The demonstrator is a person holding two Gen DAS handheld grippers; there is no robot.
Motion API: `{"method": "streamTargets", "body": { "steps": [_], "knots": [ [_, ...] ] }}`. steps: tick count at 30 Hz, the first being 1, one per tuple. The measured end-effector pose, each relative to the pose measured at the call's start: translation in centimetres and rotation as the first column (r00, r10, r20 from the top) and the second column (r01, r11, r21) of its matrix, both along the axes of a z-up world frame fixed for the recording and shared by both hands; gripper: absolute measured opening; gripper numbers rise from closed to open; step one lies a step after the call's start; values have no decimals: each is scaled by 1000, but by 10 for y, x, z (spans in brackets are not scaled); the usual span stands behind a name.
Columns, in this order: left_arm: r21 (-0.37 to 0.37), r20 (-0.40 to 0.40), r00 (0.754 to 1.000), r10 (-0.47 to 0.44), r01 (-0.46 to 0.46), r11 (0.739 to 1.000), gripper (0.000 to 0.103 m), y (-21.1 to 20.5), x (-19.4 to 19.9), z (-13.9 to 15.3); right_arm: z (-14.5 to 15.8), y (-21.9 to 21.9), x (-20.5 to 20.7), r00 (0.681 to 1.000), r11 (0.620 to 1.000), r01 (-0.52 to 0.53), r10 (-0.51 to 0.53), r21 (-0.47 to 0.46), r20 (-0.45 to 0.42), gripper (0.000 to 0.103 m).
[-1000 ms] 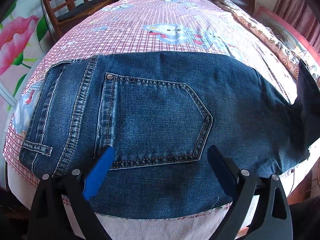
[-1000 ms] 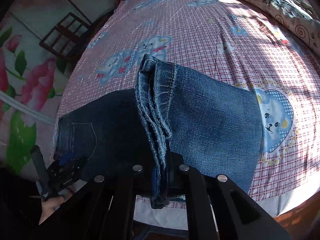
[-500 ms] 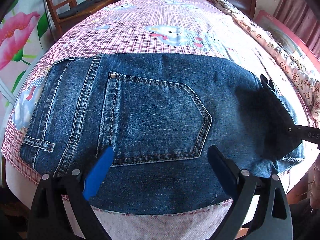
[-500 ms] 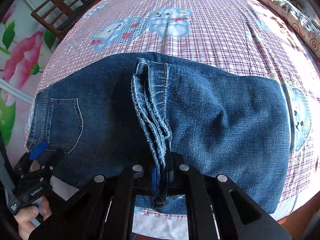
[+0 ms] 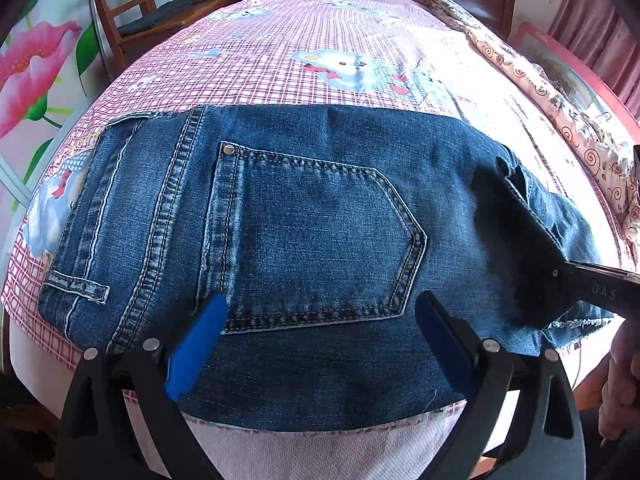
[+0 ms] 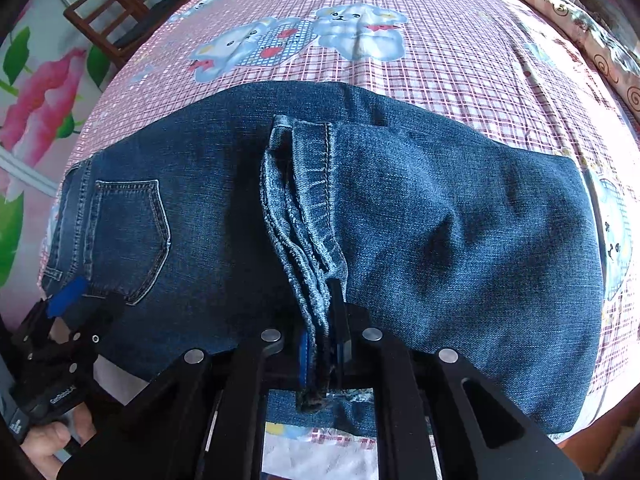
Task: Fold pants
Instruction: 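Fold the held hems over onto the jeans with right tool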
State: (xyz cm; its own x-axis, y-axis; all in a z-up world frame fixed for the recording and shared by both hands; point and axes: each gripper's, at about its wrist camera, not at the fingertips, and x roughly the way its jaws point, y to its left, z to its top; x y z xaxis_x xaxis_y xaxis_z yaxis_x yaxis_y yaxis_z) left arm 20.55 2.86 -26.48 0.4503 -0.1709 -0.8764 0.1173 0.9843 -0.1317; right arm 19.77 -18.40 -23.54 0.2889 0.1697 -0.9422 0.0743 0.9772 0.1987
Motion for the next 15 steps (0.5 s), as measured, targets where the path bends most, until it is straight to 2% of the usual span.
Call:
{"method": "streamTargets", "body": {
  "steps": [2,3,5,8,10,11,12,13,15],
  "knots": [
    [1,0,1000,0,0,1000,96,0,0,0,4,6,-2,999,998,-34,33,43,14,54],
    [0,0,1000,-1,1,1000,96,0,0,0,9,9,-5,999,998,-43,41,56,27,57],
    [-1,-1,1000,-2,2,1000,96,0,0,-1,23,5,-12,996,990,-50,40,133,77,57],
    [0,0,1000,-2,2,1000,96,-1,1,-2,41,-21,-22,985,959,-1,-48,283,167,57],
    [3,1,1000,-3,3,1000,96,-1,1,-2,33,-35,-21,985,965,57,-97,257,145,57],
    [6,1,1000,-3,3,1000,96,-2,1,-2,22,-38,-19,990,970,72,-98,230,103,47],
    [8,2,1000,-2,2,1000,96,-2,1,-2,8,-38,-16,996,974,70,-82,213,47,33],
    [6,2,1000,-2,2,1000,96,-2,1,-1,-6,-37,-14,998,977,64,-67,204,8,29],
    [-5,2,1000,5,-5,1000,96,-3,0,2,-14,-34,-14,999,983,29,-37,179,40,29]
  ]
}}
